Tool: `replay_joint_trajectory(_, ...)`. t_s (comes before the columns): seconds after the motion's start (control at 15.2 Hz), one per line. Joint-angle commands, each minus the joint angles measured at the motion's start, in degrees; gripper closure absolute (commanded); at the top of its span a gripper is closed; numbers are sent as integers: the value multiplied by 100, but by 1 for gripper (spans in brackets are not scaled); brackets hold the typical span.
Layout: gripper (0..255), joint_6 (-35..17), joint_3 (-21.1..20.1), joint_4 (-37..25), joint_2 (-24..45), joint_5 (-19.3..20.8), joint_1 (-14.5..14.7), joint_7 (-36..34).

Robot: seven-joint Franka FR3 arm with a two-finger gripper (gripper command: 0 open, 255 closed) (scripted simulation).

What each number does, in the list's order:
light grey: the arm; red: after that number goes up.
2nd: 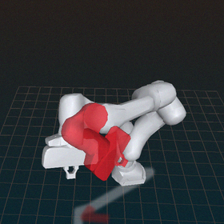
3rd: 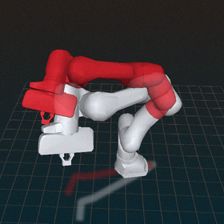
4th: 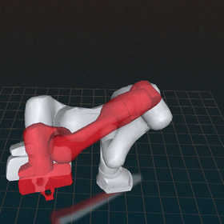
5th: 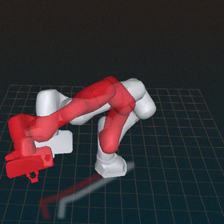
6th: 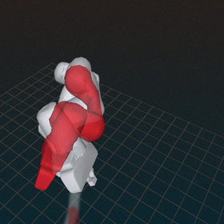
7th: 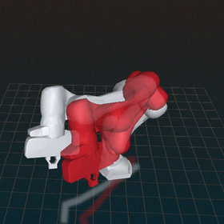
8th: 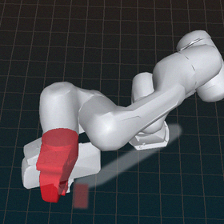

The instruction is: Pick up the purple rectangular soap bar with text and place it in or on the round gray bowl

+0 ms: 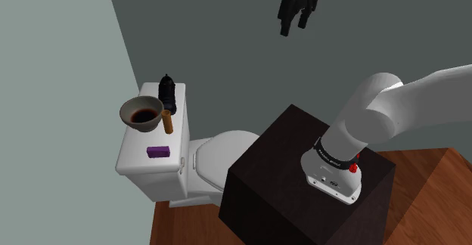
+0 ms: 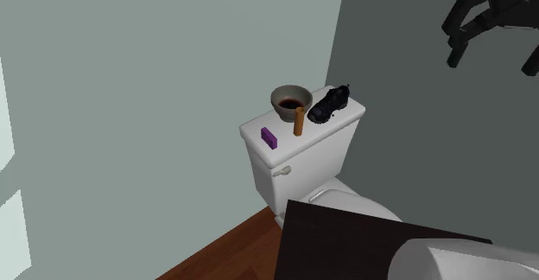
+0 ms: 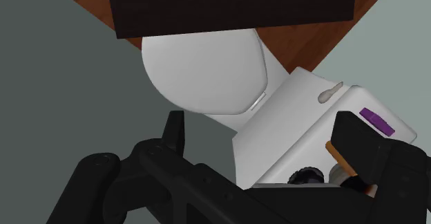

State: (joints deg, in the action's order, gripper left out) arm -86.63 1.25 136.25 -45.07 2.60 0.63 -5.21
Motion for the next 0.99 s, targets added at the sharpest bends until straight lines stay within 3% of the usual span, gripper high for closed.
replay_joint_trajectory(0.0, 0, 0, 0, 0, 0, 0, 0, 0)
replay_joint_trajectory(0.92, 0, -2675, -706, 971, 1567, -544, 619, -301)
